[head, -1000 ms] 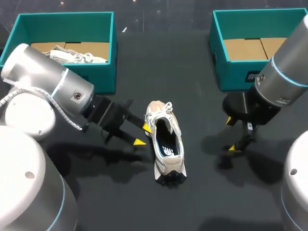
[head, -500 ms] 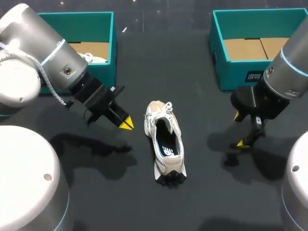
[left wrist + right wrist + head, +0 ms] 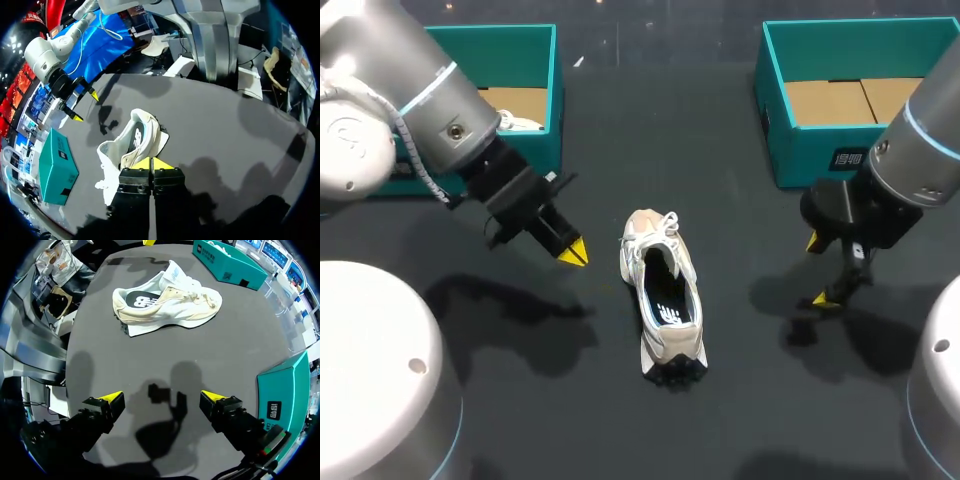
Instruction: Take the shoe out of the shoebox, open the shoe tongue, remove and reinsert the insole, then place the shoe into the shoebox
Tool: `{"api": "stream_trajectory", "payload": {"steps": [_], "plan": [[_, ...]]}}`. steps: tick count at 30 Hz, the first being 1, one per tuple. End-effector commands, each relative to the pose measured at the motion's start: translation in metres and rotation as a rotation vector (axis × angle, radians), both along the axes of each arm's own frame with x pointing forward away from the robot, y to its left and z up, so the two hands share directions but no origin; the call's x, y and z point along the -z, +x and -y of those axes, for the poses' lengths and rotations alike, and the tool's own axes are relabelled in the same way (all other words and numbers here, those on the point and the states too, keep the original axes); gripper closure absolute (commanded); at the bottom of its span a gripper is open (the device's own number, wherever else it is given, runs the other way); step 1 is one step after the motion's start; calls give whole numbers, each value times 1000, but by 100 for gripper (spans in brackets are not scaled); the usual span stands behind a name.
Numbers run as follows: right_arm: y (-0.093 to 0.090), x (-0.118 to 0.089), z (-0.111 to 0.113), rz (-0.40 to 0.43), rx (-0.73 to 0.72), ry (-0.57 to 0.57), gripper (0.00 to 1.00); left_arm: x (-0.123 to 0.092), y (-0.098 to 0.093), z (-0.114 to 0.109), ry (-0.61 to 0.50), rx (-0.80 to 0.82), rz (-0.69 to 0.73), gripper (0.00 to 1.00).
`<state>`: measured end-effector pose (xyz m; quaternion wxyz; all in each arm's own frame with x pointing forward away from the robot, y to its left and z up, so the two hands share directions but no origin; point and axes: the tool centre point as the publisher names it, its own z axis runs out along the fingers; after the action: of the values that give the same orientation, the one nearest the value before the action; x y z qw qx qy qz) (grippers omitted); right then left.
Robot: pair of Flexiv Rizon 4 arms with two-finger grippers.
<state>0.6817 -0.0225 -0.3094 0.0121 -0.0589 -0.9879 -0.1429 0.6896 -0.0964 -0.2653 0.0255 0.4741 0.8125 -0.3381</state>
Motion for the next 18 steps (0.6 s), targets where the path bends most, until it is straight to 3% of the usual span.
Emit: {"api": "stream_trajectory", "payload": {"steps": [1, 10, 18], "plan": [[-3, -7, 14, 9, 10, -25, 0, -7, 1, 11, 32, 58, 15, 100], [-12, -16, 56, 26, 70, -54, 0, -4, -1, 40, 86, 216, 73, 100], [-16, -14, 65, 21, 102, -46, 0, 4, -11, 83, 166, 355, 152, 100]]}}
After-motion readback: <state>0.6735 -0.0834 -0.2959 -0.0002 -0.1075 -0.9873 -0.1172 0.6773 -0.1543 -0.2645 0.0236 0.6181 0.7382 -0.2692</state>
